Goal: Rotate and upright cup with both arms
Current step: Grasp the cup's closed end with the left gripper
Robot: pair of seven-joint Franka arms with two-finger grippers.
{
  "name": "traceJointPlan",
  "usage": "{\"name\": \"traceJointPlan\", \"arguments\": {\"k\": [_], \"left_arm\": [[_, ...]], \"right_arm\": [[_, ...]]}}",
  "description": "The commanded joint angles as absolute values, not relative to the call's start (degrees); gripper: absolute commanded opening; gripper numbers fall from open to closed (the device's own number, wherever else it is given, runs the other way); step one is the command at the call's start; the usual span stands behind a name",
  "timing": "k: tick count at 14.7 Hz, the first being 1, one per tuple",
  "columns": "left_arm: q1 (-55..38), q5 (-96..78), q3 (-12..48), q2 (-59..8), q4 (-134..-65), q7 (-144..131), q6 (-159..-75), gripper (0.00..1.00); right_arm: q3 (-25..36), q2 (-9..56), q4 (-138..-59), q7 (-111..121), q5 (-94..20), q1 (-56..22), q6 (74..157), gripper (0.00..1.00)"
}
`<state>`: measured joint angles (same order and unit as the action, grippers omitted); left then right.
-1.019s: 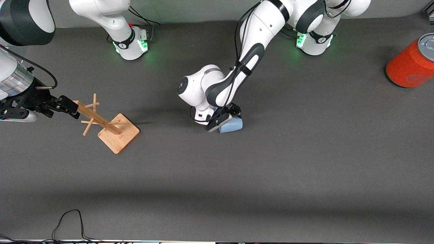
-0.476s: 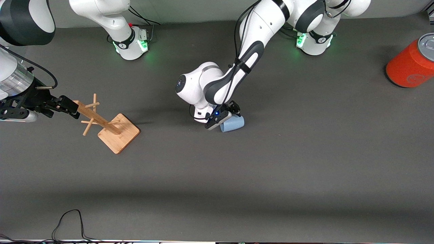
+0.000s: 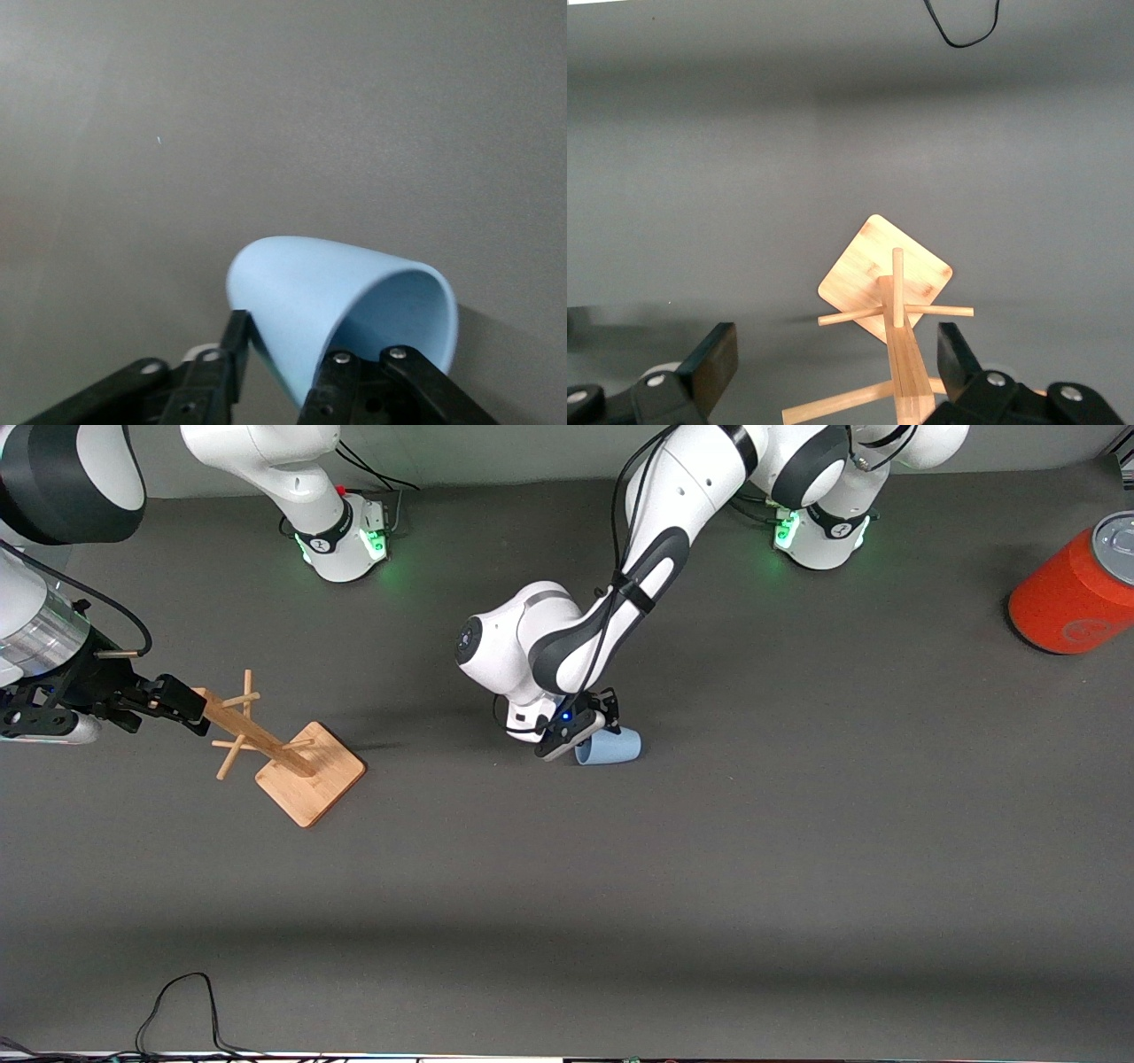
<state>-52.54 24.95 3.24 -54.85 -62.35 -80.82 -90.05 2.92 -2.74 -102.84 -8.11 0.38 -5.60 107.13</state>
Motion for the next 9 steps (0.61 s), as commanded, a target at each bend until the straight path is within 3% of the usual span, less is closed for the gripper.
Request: {"name": "traceJointPlan", "arguments": {"k": [1,5,9], "left_arm": [[-52.91,24.43,3.43,-54.41,-62.14,-80.42,-89.91,0.07],[-52.82,24.52,3.6,-54.05,-61.79,-80.25,-88.33,0.05],[-50.55,20.51,3.61,-48.8,-61.87,-74.65,-86.58,0.05]], "right_arm": [[2.99,-3.25,-103.62,-6.68,0.26,-5.8,108.19,1.0],[2.55,-3.25,-103.62,-6.77,0.26,-6.06,108.28,1.0],[2.2,-3.34,-103.54,-7.38,0.35,-7.47,108.28,1.0]]}}
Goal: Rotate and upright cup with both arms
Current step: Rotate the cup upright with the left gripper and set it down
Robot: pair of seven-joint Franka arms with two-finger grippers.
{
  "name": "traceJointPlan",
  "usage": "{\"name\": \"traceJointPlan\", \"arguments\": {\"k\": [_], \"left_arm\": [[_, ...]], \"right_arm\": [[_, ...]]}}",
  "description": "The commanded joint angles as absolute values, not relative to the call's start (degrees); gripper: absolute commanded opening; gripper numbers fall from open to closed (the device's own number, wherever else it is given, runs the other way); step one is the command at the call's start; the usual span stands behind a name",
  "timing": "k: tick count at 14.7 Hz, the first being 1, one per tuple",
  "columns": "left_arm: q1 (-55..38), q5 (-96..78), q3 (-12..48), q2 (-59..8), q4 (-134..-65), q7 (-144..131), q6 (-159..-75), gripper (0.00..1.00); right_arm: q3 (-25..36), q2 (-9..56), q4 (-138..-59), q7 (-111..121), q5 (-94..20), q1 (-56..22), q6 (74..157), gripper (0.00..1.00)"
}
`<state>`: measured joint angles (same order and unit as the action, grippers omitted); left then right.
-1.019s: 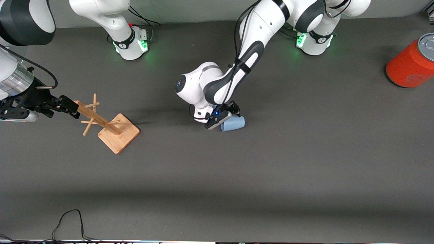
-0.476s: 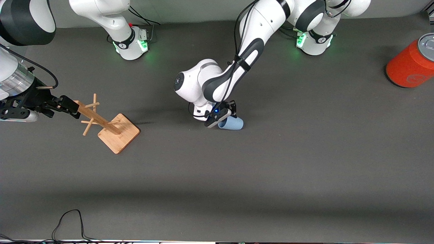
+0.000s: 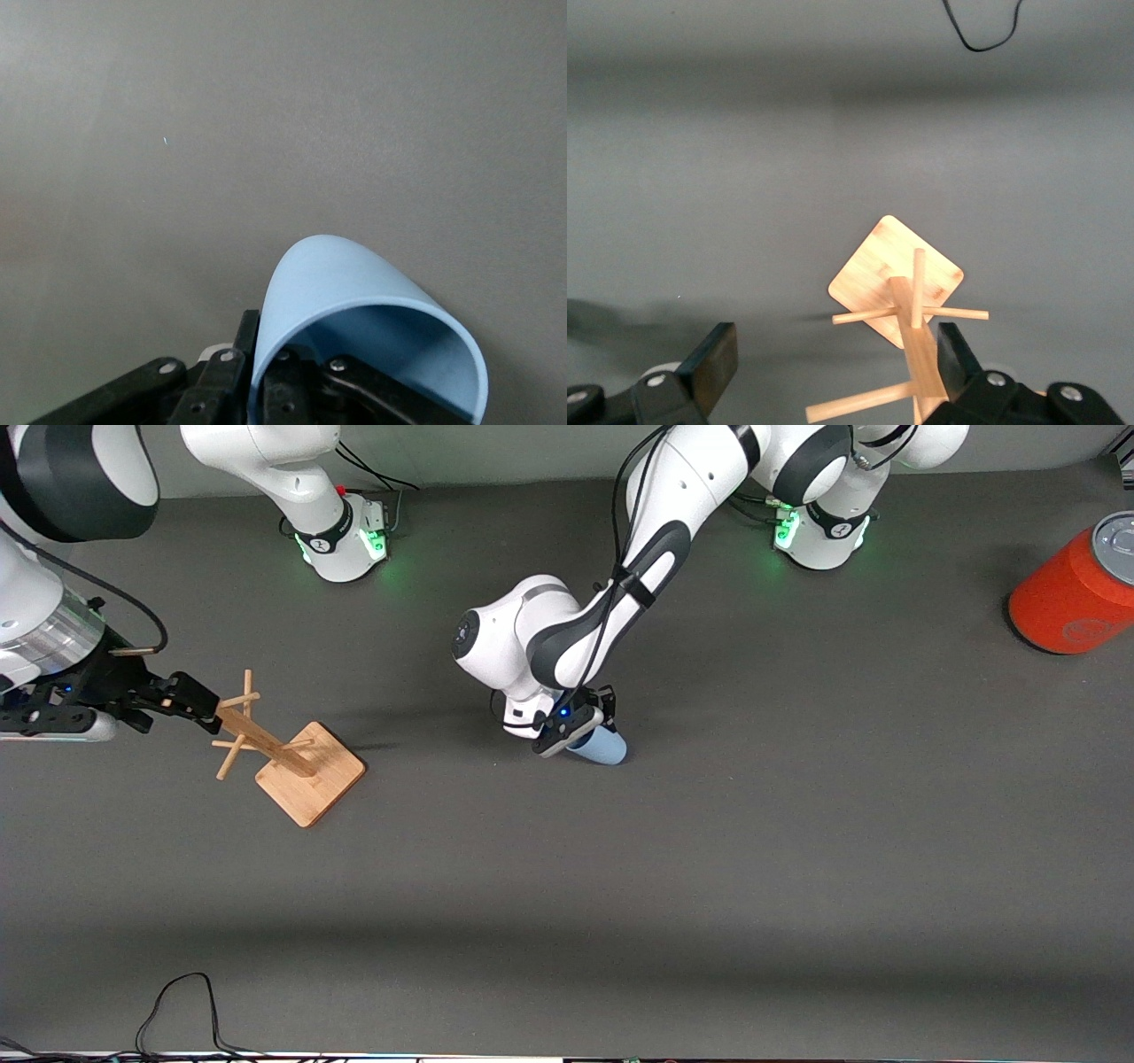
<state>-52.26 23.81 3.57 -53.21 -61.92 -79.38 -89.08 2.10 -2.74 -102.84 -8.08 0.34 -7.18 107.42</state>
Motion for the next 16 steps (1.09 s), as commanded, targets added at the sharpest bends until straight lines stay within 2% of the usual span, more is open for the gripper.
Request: {"name": "traceJointPlan", "arguments": {"k": [1,4,5,9,10,13,16], "left_arm": [[-49.32,17.96,3.34,-46.08,-62.22,-72.18,-86.4,0.05],[-43.7,14.86,4.04,-39.57,-66.16,-67.44,-88.67,0.04],[-42.29,13.64,4.13,-35.64,-71.05,-65.24,-91.99,0.04],[-36.14,9.95,4.13,-16.83,-98.81,-57.08,-108.77,0.02],[-34.82,8.54,4.13,-13.57,-103.57,-53.39,-111.33,0.02],[-30.86,3.27,4.04,-8.27,-112.74,-43.45,-118.54,0.02],[-28.48,-4.38,3.96,-7.56,-118.37,-33.07,-124.17,0.02]], "right_arm": [[2.28,-3.34,-103.54,-7.12,0.35,-7.38,108.28,1.0],[2.37,-3.34,-103.54,-6.5,0.35,-7.29,108.28,1.0],[2.46,-3.43,-103.54,-6.5,0.35,-7.29,108.28,1.0],[2.64,-3.43,-103.62,-6.5,0.44,-7.29,108.11,1.0],[2.72,-3.43,-103.62,-6.5,0.35,-7.29,108.11,1.0],[2.72,-3.34,-103.54,-6.5,0.26,-7.38,108.19,1.0],[2.72,-3.34,-103.45,-6.5,0.26,-7.38,108.28,1.0]]}}
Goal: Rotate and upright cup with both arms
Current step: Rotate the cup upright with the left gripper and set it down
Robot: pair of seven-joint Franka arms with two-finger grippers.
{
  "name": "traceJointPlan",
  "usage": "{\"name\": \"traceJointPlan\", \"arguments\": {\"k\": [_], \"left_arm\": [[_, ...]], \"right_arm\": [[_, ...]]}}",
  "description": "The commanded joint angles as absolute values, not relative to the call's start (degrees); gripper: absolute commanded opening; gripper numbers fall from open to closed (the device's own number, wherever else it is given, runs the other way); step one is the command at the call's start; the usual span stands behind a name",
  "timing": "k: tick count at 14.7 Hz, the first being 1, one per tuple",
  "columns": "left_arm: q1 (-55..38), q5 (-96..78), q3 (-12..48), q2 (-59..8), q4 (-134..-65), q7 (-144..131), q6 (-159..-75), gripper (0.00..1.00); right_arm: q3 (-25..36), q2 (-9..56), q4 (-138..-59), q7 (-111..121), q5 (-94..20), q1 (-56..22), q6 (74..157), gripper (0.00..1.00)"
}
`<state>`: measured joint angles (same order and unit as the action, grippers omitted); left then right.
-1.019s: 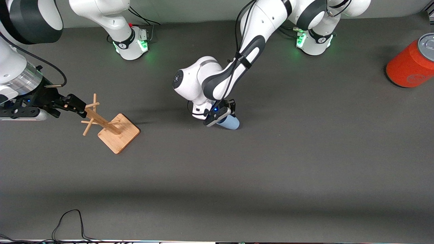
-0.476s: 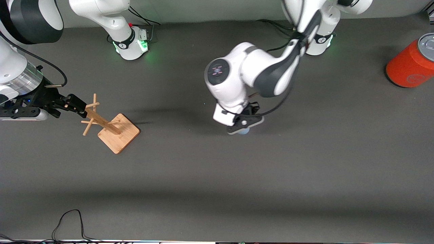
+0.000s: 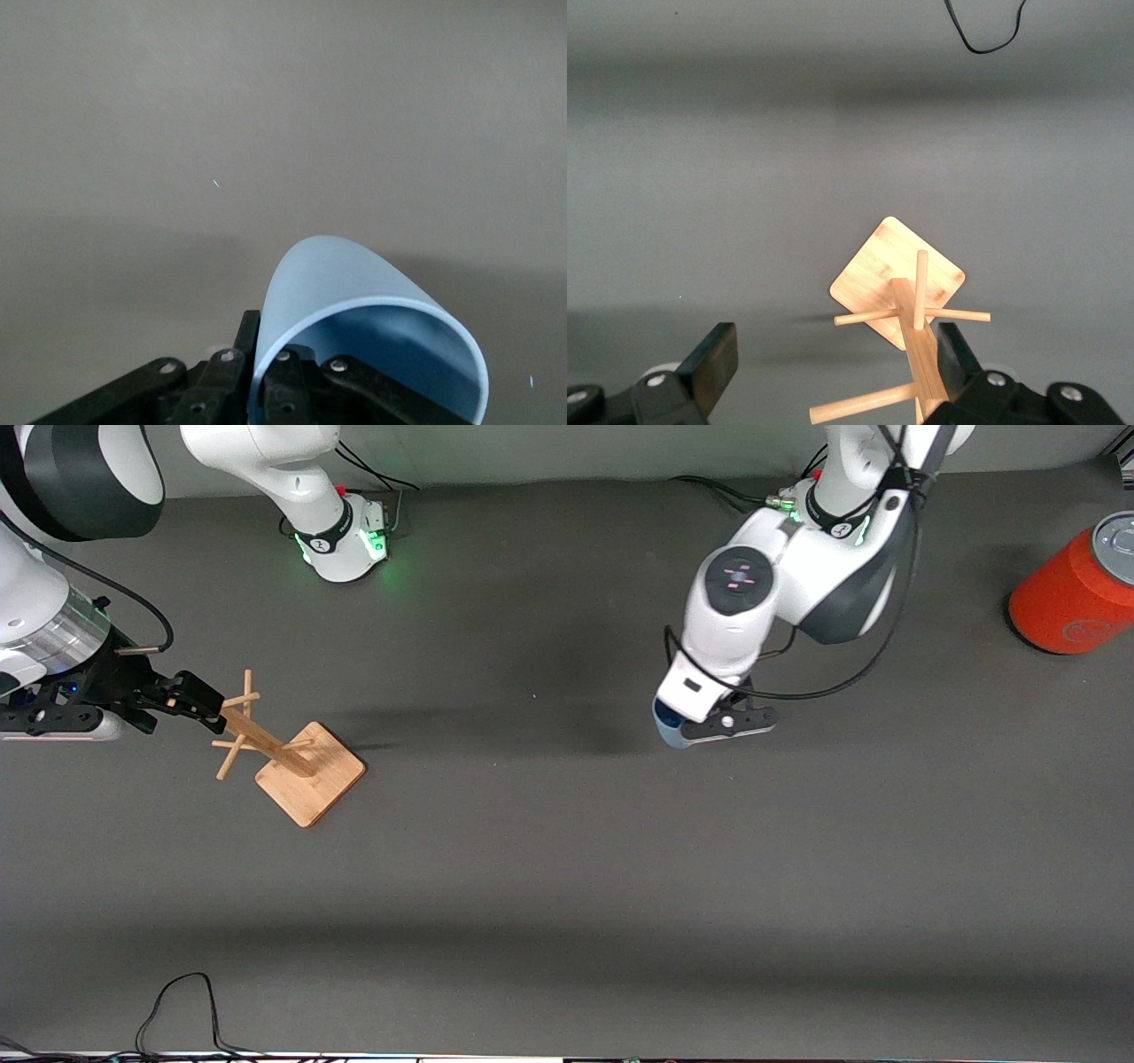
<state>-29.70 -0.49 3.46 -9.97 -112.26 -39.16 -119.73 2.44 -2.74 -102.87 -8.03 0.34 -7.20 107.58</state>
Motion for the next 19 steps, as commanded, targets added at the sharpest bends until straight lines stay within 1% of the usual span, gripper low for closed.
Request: {"name": "traceJointPlan", "arguments": {"k": [1,3,7,11,14,15,16,17,19], "left_arm": [[-28.3,-5.09,3.87,-8.08,-120.22,-31.39,-127.23,0.02],[-27.34,-6.67,3.87,-9.92,-123.82,-28.32,-134.52,0.02],[-28.04,-7.29,4.04,-17.65,-123.66,-26.46,-141.92,0.03],[-28.12,-7.47,4.22,-20.74,-123.31,-24.0,-142.47,0.03],[-28.12,-7.47,4.31,-21.79,-123.22,-23.64,-142.29,0.04],[-28.12,-7.64,4.31,-21.8,-123.22,-22.95,-142.21,0.16],[-27.95,-7.65,4.31,-21.8,-123.22,-22.42,-142.12,0.56],[-28.04,-7.65,4.31,-21.8,-123.22,-22.33,-142.12,1.0],[-28.12,-7.73,4.31,-21.53,-122.44,-22.59,-140.98,1.0]], "right_arm": [[2.72,-3.34,-103.45,-6.5,0.26,-7.38,108.28,1.0],[2.72,-3.34,-103.36,-6.5,0.26,-7.38,108.54,1.0],[2.72,-3.16,-103.27,-6.59,0.18,-7.38,107.93,1.0],[2.64,-3.25,-102.92,-3.27,-0.35,-7.38,103.98,1.0],[2.9,-3.16,-101.96,-0.62,-0.35,-7.12,101.52,1.0],[2.73,-2.82,-101.08,-0.62,-0.26,-7.12,100.82,1.0],[2.72,-2.2,-100.2,-0.53,-0.26,-7.12,100.29,1.0],[2.72,-1.76,-99.76,-0.44,-0.26,-7.12,100.11,1.0],[2.64,-1.15,-99.15,-0.61,-0.35,-7.29,100.11,1.0]]}}
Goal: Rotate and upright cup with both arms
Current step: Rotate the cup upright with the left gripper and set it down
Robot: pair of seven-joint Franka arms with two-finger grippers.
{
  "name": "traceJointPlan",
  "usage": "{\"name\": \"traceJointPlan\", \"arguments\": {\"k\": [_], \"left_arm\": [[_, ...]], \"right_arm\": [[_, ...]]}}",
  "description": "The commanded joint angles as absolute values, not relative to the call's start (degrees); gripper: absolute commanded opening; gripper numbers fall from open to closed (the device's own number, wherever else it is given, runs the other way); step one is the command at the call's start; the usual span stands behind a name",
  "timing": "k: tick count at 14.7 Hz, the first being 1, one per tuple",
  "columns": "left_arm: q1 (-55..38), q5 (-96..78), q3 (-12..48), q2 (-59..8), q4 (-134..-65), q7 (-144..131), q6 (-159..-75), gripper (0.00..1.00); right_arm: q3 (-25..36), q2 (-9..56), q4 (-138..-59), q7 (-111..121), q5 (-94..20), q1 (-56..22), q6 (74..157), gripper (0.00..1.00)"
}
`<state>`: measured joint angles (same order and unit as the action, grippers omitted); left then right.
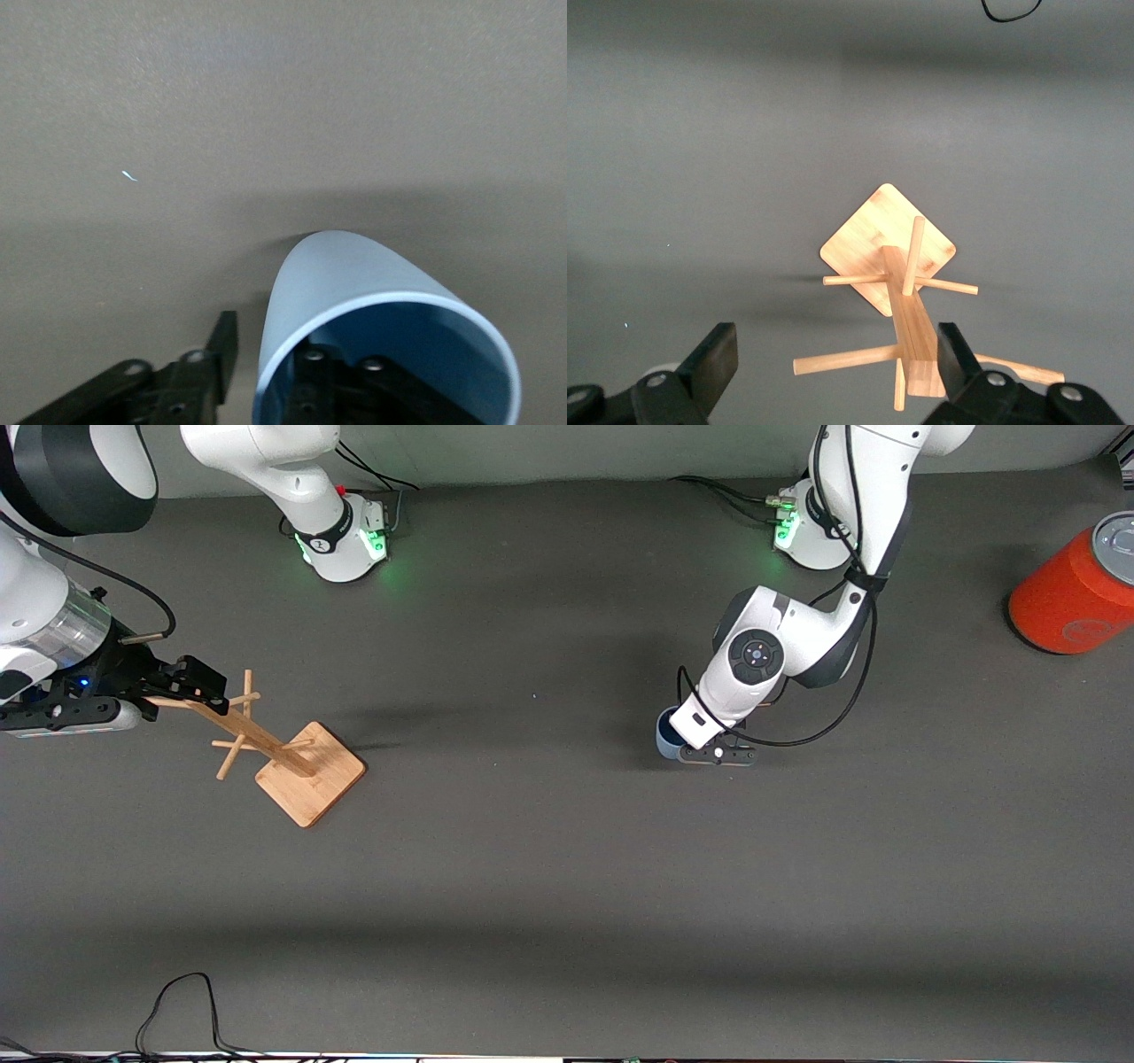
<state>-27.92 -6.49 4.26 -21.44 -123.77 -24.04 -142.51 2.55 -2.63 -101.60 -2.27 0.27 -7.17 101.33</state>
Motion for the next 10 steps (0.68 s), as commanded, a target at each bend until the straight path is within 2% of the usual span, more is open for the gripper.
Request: {"name": "traceJointPlan", "arguments": {"k": [1,6,10], "left_arm": [[-28.12,-7.73,4.31,-21.27,-121.65,-22.59,-139.06,1.0],[-27.51,-9.66,4.31,-20.22,-111.64,-22.59,-121.85,1.0],[-25.23,-10.99,4.22,-13.73,-108.73,-22.24,-109.98,1.0]], "right_arm": [[2.64,-0.71,-98.71,-0.62,-0.53,-7.38,100.11,1.0],[2.72,-0.18,-97.56,-0.44,-3.69,-7.38,100.11,1.0],[2.81,0.88,-96.33,-0.97,-3.69,-6.86,100.11,1.0]]}}
